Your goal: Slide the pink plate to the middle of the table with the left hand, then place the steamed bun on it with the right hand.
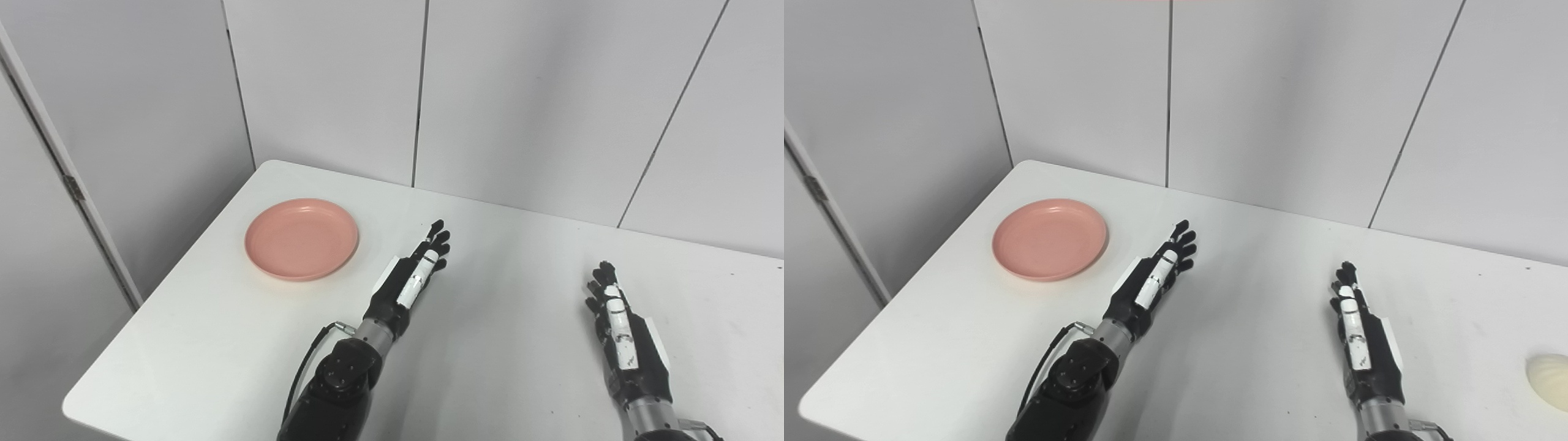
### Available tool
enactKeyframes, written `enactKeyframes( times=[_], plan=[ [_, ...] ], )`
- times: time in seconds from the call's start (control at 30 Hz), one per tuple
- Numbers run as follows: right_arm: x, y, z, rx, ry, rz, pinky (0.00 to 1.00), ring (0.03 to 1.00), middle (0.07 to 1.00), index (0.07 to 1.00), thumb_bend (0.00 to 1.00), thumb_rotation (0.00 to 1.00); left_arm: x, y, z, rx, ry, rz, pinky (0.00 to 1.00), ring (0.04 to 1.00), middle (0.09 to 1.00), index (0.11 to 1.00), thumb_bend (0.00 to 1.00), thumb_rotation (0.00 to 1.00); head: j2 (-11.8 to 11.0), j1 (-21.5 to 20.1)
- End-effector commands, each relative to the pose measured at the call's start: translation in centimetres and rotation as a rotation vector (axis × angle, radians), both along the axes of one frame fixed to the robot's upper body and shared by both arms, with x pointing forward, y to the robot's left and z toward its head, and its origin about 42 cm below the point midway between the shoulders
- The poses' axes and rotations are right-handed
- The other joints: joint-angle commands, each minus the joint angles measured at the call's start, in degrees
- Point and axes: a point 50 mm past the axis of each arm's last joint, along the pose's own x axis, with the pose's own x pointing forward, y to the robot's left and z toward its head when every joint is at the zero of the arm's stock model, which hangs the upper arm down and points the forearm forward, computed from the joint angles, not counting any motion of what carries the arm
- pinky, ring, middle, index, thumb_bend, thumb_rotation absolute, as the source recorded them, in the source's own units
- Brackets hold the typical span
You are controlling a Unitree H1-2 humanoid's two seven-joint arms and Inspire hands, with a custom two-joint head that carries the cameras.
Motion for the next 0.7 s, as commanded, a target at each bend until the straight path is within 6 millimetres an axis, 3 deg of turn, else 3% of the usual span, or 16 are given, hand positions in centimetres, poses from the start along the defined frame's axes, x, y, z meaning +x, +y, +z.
enactKeyframes(
  times=[0.0, 0.17, 0.33, 0.43, 0.67],
  plan=[
    [-1.5, -0.8, -2.3, -0.003, 0.069, -0.013, 1.00, 1.000, 1.000, 1.000, 0.10, 1.00, -4.8, -0.5, -7.2, -0.014, 0.222, 0.015, 0.95, 0.972, 0.986, 1.000, 0.46, 1.00, -0.2, 0.1],
    [-1.4, -0.7, -2.3, -0.011, 0.075, -0.011, 1.00, 1.000, 1.000, 1.000, 0.09, 1.00, -4.3, -0.6, -6.8, -0.023, 0.218, 0.026, 0.96, 0.969, 0.983, 1.000, 0.45, 1.00, -1.3, 0.2],
    [-1.1, -0.8, -2.6, -0.019, 0.077, -0.013, 1.00, 1.000, 1.000, 1.000, 0.08, 1.00, -2.9, -0.8, -4.9, -0.046, 0.163, 0.039, 0.95, 0.966, 0.980, 0.999, 0.45, 1.00, -2.3, 0.1],
    [-0.9, -0.9, -2.7, -0.021, 0.073, -0.006, 1.00, 1.000, 1.000, 1.000, 0.07, 1.00, -1.8, -0.9, -2.6, -0.053, 0.106, 0.046, 0.95, 0.962, 0.979, 1.000, 0.45, 1.00, -2.7, -0.2],
    [-0.6, -1.4, -2.8, -0.012, 0.083, -0.021, 1.00, 1.000, 1.000, 1.000, 0.06, 1.00, -0.4, -1.1, 4.8, -0.132, -0.079, 0.040, 0.93, 0.941, 0.966, 0.982, 0.47, 1.00, -2.7, -0.2]
  ],
)
